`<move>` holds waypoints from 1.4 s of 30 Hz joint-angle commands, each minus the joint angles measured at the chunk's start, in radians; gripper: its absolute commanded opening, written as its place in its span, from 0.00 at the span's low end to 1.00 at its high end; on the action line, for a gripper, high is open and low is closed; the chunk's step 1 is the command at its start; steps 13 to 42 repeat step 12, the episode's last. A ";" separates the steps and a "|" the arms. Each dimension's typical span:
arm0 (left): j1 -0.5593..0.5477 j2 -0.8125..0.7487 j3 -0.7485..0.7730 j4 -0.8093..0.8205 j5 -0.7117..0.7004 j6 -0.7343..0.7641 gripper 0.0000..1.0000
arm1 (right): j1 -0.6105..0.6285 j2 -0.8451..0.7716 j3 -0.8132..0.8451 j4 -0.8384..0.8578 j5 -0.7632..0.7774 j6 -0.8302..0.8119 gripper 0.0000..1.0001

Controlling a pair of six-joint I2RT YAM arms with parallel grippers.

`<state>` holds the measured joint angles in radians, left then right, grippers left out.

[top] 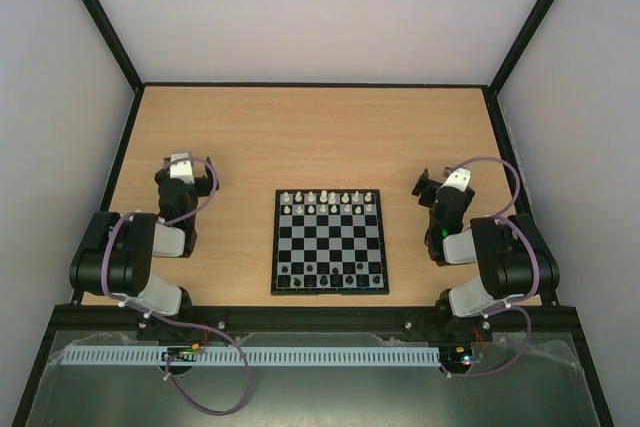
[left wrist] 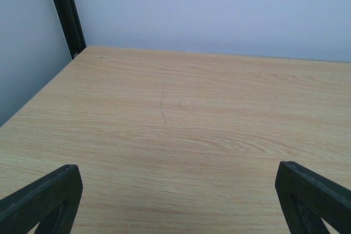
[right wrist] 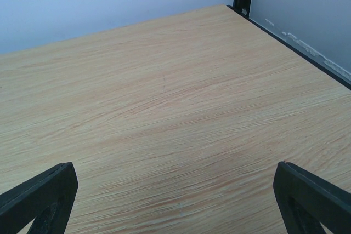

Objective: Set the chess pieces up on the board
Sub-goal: Reset both arms

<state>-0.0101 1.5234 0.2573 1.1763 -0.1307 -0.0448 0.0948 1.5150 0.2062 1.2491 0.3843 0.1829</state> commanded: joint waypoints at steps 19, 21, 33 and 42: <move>0.006 0.001 0.005 0.033 0.028 -0.015 1.00 | -0.003 0.004 0.015 0.011 -0.002 -0.005 0.99; 0.006 0.001 0.005 0.033 0.028 -0.015 1.00 | -0.003 0.004 0.015 0.011 -0.002 -0.005 0.99; 0.006 0.001 0.005 0.033 0.028 -0.015 1.00 | -0.003 0.004 0.015 0.011 -0.002 -0.005 0.99; 0.006 0.001 0.005 0.033 0.028 -0.015 1.00 | -0.003 0.004 0.015 0.011 -0.002 -0.005 0.99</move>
